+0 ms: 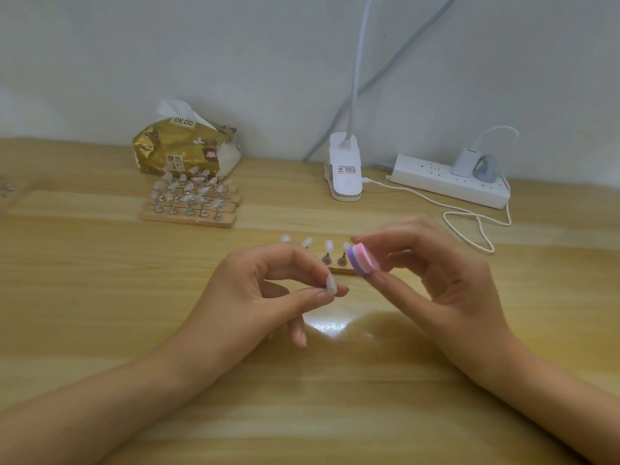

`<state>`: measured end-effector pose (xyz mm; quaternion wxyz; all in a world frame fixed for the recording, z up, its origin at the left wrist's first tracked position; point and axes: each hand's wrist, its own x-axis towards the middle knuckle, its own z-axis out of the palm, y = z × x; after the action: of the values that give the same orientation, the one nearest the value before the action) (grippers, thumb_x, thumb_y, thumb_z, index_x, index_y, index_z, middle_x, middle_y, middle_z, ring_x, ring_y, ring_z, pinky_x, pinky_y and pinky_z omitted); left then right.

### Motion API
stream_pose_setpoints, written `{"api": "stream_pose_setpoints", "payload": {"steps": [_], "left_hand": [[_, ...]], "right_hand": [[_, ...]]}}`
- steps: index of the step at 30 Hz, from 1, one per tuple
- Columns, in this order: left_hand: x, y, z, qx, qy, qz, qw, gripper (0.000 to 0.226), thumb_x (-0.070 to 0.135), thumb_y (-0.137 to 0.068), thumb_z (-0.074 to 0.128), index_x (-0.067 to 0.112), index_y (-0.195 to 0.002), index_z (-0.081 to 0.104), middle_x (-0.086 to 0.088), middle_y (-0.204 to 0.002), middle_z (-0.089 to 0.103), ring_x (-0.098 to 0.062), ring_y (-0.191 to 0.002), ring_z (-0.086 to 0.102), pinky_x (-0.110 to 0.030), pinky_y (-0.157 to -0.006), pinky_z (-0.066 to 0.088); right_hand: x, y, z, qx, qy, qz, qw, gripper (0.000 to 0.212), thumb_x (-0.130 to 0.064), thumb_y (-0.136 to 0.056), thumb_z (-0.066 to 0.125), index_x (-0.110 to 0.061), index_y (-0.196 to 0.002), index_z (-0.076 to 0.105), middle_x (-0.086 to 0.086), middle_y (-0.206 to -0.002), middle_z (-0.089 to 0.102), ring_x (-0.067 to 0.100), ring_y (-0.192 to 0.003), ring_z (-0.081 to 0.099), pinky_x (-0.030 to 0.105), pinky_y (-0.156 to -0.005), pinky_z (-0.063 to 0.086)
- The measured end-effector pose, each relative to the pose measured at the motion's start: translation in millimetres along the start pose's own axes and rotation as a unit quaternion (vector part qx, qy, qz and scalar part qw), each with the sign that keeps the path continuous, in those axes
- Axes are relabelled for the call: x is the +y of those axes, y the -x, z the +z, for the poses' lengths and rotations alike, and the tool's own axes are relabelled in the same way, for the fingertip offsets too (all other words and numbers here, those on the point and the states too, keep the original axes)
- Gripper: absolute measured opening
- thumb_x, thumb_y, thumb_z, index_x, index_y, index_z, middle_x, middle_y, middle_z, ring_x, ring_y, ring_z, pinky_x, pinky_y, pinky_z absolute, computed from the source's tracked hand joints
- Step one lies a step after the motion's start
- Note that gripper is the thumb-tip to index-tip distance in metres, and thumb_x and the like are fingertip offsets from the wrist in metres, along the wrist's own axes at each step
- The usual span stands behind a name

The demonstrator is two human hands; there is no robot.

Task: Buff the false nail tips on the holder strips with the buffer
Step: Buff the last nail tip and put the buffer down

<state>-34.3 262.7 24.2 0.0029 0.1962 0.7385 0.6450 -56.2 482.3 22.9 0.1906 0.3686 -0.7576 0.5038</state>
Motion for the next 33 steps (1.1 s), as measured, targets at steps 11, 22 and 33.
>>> {"api": "stream_pose_setpoints", "payload": {"steps": [11, 22, 33], "left_hand": [[-0.3, 0.7, 0.9, 0.030, -0.011, -0.021, 0.999, 0.022, 0.038, -0.068, 0.087, 0.026, -0.070, 0.069, 0.008, -0.068, 0.072, -0.010, -0.034, 0.051, -0.011, -0.042, 0.034], [-2.2, 1.6, -0.3, 0.028, -0.027, -0.038, 0.999, 0.016, 0.036, -0.068, 0.080, 0.025, -0.069, 0.068, 0.003, -0.054, 0.064, -0.006, -0.032, 0.040, -0.013, -0.039, 0.030], [3.1, 3.4, 2.7, 0.020, -0.044, -0.041, 0.998, 0.018, 0.020, -0.076, 0.084, 0.024, -0.069, 0.068, 0.014, -0.047, 0.057, -0.005, -0.032, 0.040, -0.015, -0.038, 0.029]], "right_hand": [[-6.6, 0.7, 2.4, -0.032, 0.109, -0.067, 0.991, 0.022, -0.012, -0.092, 0.070, -0.017, -0.114, 0.070, 0.002, -0.105, 0.064, 0.014, -0.101, 0.064, 0.025, -0.087, 0.050], [-3.4, 0.6, 3.7, -0.044, 0.154, -0.078, 0.984, 0.024, -0.006, -0.089, 0.074, -0.016, -0.111, 0.072, 0.004, -0.103, 0.065, 0.012, -0.099, 0.065, 0.028, -0.087, 0.052], [-4.8, -1.3, -2.4, -0.012, 0.163, -0.058, 0.985, 0.024, -0.005, -0.089, 0.073, -0.012, -0.112, 0.073, 0.006, -0.101, 0.062, 0.006, -0.097, 0.062, 0.019, -0.088, 0.048]]}}
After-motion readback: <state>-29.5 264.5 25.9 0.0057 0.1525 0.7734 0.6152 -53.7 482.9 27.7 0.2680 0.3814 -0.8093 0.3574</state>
